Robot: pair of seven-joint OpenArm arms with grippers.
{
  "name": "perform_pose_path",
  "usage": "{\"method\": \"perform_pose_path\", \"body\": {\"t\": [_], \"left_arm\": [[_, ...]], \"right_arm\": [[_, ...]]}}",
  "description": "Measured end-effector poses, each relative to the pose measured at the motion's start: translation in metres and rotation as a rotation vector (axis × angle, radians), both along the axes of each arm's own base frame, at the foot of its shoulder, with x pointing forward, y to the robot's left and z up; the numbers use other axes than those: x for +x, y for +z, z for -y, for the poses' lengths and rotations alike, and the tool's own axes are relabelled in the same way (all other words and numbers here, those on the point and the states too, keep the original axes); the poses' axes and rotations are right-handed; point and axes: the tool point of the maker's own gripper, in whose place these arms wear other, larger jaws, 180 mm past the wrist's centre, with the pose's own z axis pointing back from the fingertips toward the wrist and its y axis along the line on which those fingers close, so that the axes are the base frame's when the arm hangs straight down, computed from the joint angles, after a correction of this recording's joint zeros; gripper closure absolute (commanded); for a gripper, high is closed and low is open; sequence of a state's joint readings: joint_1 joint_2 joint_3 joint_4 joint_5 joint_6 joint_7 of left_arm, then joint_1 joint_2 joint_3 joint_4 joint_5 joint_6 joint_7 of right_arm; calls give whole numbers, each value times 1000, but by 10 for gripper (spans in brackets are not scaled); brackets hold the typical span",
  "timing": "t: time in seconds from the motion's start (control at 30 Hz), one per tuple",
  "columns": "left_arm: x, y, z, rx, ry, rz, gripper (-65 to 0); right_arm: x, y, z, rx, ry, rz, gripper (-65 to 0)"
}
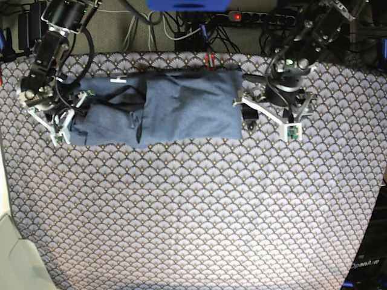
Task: Fold the T-shirt properly
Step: 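Grasp the band's other end with the right gripper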
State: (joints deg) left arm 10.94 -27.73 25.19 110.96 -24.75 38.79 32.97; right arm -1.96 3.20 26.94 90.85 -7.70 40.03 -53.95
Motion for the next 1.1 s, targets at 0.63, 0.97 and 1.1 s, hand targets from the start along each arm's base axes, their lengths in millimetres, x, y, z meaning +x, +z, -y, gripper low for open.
{"method": "perform_pose_path", "body": {"t": [0.63, 0.97, 1.1], "left_arm": [[-23, -22, 1, -6, -5, -131, -486], [-26, -23, 0, -3, -3, -132, -486], [-26, -23, 0, -2, -2, -135, -486]], "right_arm": [[7, 48, 9, -109, 17, 109, 0], [-7, 37, 3, -96, 18, 71, 0], [-10, 33, -3, -104, 46, 50, 0]]}}
